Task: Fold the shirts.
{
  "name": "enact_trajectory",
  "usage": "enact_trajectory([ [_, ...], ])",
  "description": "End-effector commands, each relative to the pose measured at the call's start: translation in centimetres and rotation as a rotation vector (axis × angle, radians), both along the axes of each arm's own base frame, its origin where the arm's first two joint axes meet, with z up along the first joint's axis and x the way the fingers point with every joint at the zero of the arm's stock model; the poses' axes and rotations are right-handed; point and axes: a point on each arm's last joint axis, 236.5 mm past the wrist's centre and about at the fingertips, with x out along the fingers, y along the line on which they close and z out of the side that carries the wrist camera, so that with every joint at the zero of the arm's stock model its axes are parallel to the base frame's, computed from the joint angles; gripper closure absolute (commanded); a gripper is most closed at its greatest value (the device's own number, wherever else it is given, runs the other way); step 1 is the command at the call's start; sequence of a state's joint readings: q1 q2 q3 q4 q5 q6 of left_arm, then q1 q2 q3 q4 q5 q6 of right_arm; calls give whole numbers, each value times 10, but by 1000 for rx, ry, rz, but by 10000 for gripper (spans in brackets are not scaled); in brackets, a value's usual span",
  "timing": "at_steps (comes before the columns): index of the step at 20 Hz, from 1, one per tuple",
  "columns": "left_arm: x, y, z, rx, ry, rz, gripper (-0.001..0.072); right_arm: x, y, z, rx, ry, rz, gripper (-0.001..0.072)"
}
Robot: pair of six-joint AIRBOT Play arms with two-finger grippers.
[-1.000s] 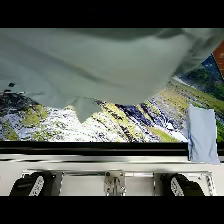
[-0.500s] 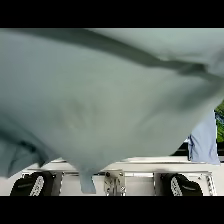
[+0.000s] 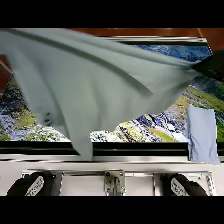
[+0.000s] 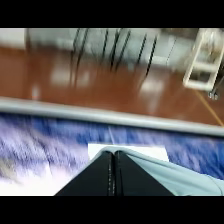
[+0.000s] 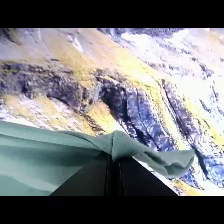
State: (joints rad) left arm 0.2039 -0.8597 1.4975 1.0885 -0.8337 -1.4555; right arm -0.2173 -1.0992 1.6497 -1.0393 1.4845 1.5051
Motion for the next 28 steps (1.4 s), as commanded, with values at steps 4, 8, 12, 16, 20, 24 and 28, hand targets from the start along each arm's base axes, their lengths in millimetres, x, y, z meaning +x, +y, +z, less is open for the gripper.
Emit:
enact_trajectory([
  [4, 138, 5, -206, -223, 402, -23, 675, 171, 10, -179, 76, 83, -94, 636],
  [8, 184, -29, -275, -384, 475, -45, 675, 223, 29, -238, 253, 79, -205, 636],
  [12, 182, -84, -357, -380, 670, -132, 675, 211, 52, -294, 258, 215, -163, 636],
  [16, 159, -110, -396, -417, 842, -191, 482, 200, 64, -294, 304, 268, -137, 41],
  [20, 120, -64, -372, -447, 1013, -273, 102, 167, 13, -254, 223, 294, -78, 19],
  [24, -20, 11, -399, -244, 1525, -305, 442, 71, -80, -256, 22, 569, -69, 134],
  [28, -70, -9, -448, -304, 1521, -247, -13, 20, -89, -281, 136, 749, -71, 129],
])
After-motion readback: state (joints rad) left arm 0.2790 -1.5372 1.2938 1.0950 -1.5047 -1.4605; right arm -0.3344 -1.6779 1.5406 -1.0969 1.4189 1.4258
